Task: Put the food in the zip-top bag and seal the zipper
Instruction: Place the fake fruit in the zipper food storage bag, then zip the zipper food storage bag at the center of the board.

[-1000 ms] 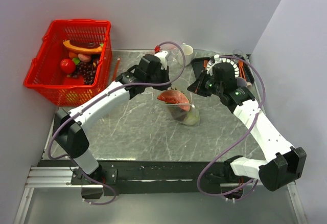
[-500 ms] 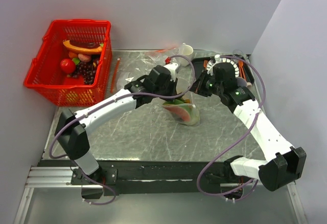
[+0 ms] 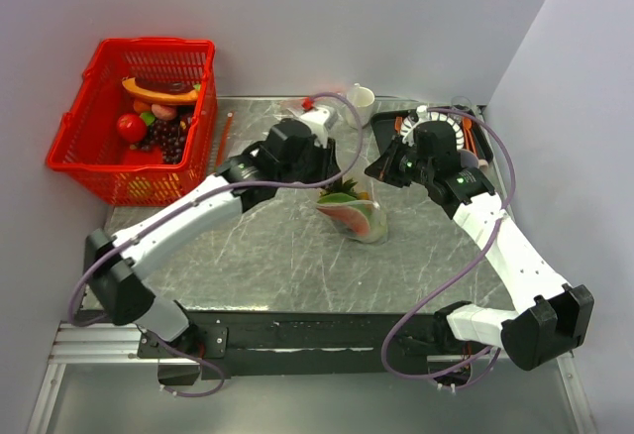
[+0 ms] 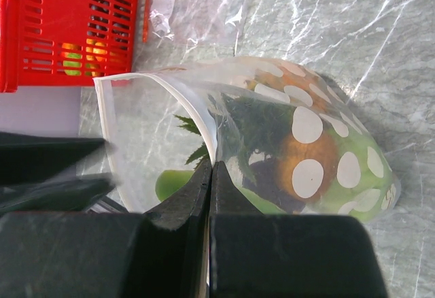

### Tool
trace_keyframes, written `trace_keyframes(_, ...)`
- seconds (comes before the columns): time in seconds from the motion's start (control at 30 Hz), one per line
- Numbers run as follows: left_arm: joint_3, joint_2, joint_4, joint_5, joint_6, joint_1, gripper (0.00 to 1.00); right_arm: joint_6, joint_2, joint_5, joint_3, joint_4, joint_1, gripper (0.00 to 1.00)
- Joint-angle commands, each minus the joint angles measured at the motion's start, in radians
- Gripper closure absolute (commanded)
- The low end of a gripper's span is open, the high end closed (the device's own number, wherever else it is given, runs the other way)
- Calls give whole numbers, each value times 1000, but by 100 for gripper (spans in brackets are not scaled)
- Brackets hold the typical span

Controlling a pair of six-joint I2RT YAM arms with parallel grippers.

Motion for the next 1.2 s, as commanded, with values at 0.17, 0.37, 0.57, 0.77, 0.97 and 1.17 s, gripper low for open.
trace_keyframes(0.17, -41, -195, -125, -344, -131, 27, 1, -22, -6, 11, -2, 29, -8, 100)
trace_keyframes(0.37, -238, -261, 48, 21, -271, 239, 1, -51, -21, 57, 15, 9, -8, 100)
trace_keyframes(0.57, -274, -260, 155, 73, -263, 274, 3, -68, -28, 55, 13, 3, -7, 100)
trace_keyframes(0.77, -226, -192, 170, 193, -248, 274, 1, -77, -23, 60, 18, -6, -5, 100)
trace_keyframes(0.97, -211, -114, 169, 196, -228, 274, 28, -106, -17, 67, 48, -18, 12, 100)
trace_keyframes(1.17, -176, -30, 193, 175, -208, 274, 61, -135, 6, 100, 94, -34, 91, 100)
